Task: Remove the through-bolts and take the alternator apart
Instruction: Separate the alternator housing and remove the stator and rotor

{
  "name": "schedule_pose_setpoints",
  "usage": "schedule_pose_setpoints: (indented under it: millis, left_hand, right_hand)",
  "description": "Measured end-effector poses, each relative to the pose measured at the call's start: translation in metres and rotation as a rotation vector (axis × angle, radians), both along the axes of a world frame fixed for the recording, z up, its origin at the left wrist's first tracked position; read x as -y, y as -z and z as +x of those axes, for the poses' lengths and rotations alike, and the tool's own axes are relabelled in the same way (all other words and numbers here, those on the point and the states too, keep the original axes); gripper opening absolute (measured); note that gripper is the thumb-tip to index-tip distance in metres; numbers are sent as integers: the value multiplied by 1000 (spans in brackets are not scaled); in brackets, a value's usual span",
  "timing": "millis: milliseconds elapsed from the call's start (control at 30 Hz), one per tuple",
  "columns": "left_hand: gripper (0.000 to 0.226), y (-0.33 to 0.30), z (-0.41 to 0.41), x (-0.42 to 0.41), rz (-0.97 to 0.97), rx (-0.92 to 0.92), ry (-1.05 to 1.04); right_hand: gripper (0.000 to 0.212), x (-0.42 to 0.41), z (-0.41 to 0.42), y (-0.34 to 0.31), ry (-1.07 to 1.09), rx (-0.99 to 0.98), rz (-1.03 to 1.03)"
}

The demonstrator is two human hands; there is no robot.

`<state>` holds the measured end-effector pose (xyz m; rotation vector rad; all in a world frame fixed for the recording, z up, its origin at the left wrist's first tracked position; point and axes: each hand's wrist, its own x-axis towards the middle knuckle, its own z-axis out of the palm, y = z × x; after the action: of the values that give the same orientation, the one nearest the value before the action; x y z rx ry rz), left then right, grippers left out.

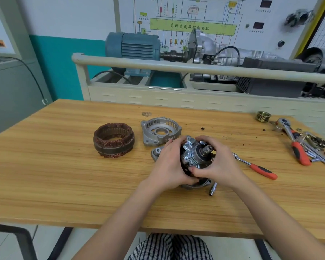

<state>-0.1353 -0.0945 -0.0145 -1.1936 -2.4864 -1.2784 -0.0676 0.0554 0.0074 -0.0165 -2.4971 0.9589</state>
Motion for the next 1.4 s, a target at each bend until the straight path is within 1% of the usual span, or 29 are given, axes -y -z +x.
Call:
schedule_pose_setpoints:
  millis: [133,233,300,433,567,667,767,800,867,933,1000,1033,1100,1133,1167,1233,1267,1333,1400]
  left_hand:
    - [107,2,-1,-1,-11,13,2]
    - [107,3,-2,0,5,27,4]
    - [107,2,-2,-2,3,32,-1]
    - [104,3,-2,-2,8,23,-3]
    - [111,4,-4,5,-8,22,54]
    - [115,3,-6,7,-43,8,76]
    - [115,3,-6,12,23,110,103]
    - [111,4,-6,14,62,134,112]
    - [95,5,-5,20,152,140,120]
    - [78,7,-3,27,220,129,126]
    - [69,8,-2,34,247,131,107]
    - [66,7,-3,34,257,129,61]
    - [62,7,-10,31,255,112,-136]
    - [58,6,-13,27,228,112,-245]
    - [54,5,-18,24,185,145,-312]
    - [48,7,-24,18,113,279,-323]
    - [47,9,-26,17,89,316,-312]
    - [54,13,-31,18,36,301,-302]
    - [57,13,-34,21,11,296,-293]
  right_hand:
    - [75,-1,1,-2,-25,-5,4]
    - [82,-5,0,-1,-37,9,33]
    - [86,-7,0,-1,-43,16,14]
    - [83,-9,1,-1,-68,27,-18]
    - [77,-12,1,-3,-168,51,-17]
    - [81,-20,2,-9,-258,114,2]
    - [86,-24,5,-11,-311,152,87]
    - [92,-24,6,-10,-314,160,94]
    - [105,-20,9,-8,-283,171,52]
    - [114,-12,10,-6,-189,173,-37]
    - [126,-3,9,-2,-70,153,-80]
    - [128,0,7,2,-12,141,-96]
    - [117,5,3,9,81,116,-137]
    - [109,6,1,12,108,107,-148]
    - [103,5,0,13,115,108,-151]
    - [96,-2,-1,13,61,139,-147]
    - [94,-7,-1,11,6,168,-140]
    - [92,-18,-2,3,-126,247,-99]
    - [95,-28,-4,-7,-282,345,-34]
